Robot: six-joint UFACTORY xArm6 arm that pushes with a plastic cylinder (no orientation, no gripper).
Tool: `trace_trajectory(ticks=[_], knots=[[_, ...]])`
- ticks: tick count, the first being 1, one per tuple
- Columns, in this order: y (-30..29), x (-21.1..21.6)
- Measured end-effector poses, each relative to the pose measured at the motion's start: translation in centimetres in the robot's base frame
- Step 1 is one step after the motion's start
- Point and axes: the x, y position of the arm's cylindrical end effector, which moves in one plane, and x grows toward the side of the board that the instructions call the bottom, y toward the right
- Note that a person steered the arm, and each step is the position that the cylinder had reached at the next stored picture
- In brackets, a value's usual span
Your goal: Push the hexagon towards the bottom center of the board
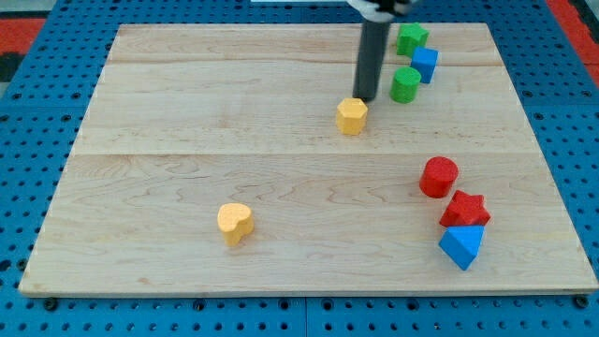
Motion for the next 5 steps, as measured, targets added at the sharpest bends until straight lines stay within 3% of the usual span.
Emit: trace_trajectory(ticks=[2,3,4,5], knots=[[-1.3,8.8],[2.6,5.3],[1.5,10.3],[-5.2,13.6]])
